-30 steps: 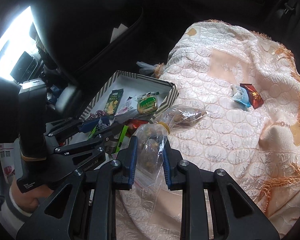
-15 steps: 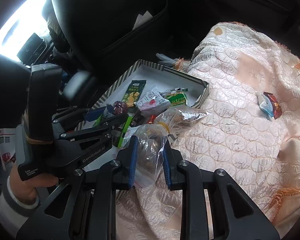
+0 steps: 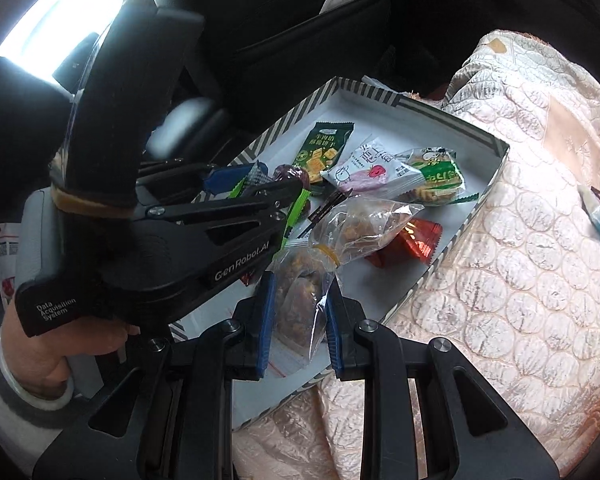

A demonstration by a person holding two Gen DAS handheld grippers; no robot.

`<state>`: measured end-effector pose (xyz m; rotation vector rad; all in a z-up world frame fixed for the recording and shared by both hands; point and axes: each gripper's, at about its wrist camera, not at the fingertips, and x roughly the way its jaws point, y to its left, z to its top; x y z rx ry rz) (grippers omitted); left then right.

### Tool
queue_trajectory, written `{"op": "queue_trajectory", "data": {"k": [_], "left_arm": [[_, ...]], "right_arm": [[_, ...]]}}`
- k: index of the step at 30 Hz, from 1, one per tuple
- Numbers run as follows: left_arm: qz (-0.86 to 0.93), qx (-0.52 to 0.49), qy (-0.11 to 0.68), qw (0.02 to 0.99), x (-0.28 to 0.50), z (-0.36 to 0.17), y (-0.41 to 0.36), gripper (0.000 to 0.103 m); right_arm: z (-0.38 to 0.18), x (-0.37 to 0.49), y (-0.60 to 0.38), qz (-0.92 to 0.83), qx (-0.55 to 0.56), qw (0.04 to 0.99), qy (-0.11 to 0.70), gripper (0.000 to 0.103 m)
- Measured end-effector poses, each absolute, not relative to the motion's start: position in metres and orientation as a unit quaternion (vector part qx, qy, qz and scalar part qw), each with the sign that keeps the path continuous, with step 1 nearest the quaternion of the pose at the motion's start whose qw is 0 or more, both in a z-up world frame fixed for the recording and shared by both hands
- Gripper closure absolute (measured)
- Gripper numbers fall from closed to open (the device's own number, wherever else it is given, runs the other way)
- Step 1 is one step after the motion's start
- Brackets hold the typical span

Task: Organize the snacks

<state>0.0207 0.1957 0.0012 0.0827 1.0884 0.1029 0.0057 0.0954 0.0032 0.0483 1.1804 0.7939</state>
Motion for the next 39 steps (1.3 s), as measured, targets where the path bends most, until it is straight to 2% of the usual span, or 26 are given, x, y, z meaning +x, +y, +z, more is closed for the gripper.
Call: {"op": "queue_trajectory", "data": {"k": [9,10,11,13,15,20,28,34,39], "left_arm": [[0.052,0.023,0.524,0.85,0.022,-0.005,0.2,0.07],[0.052,0.019,0.525,0.85,0.023,-0.005,0.201,0.07],[0.051,0.015,0.526,0.849,0.023,-0.005,0.201,0.07],[0.051,0.009,0.527,0.848,0.023,-0.005,0.203,0.069],[0.053,0.005,0.528,0.848,0.023,-0.004,0.205,0.065],[0.055,-0.009,0.523,0.85,0.021,0.001,0.21,0.034],[0.062,-0.001,0.513,0.856,0.018,0.011,0.206,0.03],[0.054,0.01,0.508,0.859,0.019,0.015,0.191,0.019],[0.041,0.013,0.511,0.858,0.024,0.014,0.175,0.015]], "right_arm": [[-0.016,-0.004,0.104,0.382,0.039,0.732,0.563,0.079],[-0.016,-0.005,0.102,0.381,0.041,0.732,0.563,0.077],[-0.017,-0.004,0.103,0.381,0.042,0.731,0.565,0.068],[-0.017,-0.005,0.103,0.376,0.039,0.727,0.573,0.059],[-0.016,-0.004,0.103,0.372,0.045,0.726,0.577,0.058],[-0.005,-0.009,0.09,0.364,0.051,0.731,0.575,0.058],[0.007,-0.006,0.063,0.348,0.079,0.742,0.567,0.058],[0.018,-0.004,0.05,0.33,0.074,0.762,0.552,0.058],[0.025,0.0,0.041,0.304,0.051,0.784,0.539,0.058]]}}
